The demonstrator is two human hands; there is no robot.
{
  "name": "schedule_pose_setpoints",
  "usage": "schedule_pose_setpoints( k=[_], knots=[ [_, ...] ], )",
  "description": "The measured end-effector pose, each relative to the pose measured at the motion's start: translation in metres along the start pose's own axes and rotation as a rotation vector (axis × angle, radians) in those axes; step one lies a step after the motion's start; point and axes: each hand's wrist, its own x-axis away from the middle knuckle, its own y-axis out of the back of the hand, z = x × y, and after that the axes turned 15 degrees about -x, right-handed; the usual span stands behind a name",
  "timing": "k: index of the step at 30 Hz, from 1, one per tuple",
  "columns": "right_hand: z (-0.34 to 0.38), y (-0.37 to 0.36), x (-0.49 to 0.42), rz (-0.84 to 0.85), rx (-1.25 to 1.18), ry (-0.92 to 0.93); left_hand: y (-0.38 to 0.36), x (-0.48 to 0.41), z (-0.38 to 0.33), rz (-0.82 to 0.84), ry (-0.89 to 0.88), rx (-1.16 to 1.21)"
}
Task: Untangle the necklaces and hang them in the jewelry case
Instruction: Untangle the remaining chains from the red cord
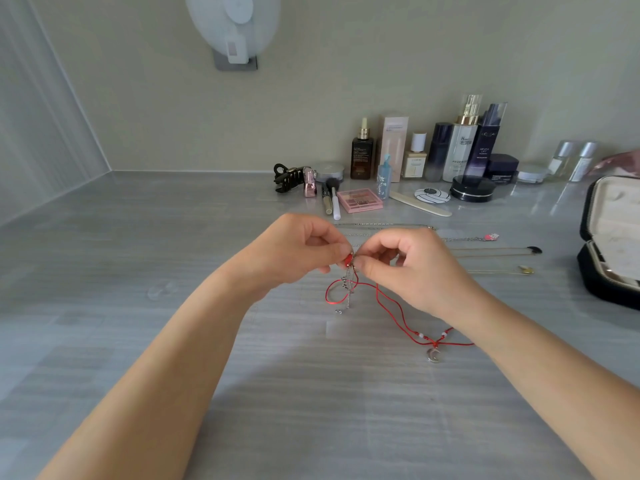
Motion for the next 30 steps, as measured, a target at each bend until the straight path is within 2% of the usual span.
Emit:
schedule_pose_setpoints(
  k=[4,14,19,24,30],
  knots=[
    [0.0034,0.0024,-0.0013,-0.005,-0.092,-0.035,-0.0009,-0.0011,-0.0003,-0.012,-0.007,-0.020],
    [0.0073,0.0028,-0.0014,0.020,-0.092,-0.097,-0.0015,-0.0037,0.0028,-0.006,0.029,-0.020],
    [0.0052,0.0026,-0.0021,-0.013,-0.168,-0.088,-0.0035,-0.0035,0.0016,0.004,0.004,-0.031],
    [0.0060,0.0004,-0.0006,0.037,-0.153,-0.061,-0.0040,-0.0025,0.0010,-0.002,-0.014,-0.004],
    [0.0057,0.0001,-0.0013,0.003,-0.113,-0.064,-0.0027,-0.0011,-0.0010,-0.031,-0.008,0.057]
  ],
)
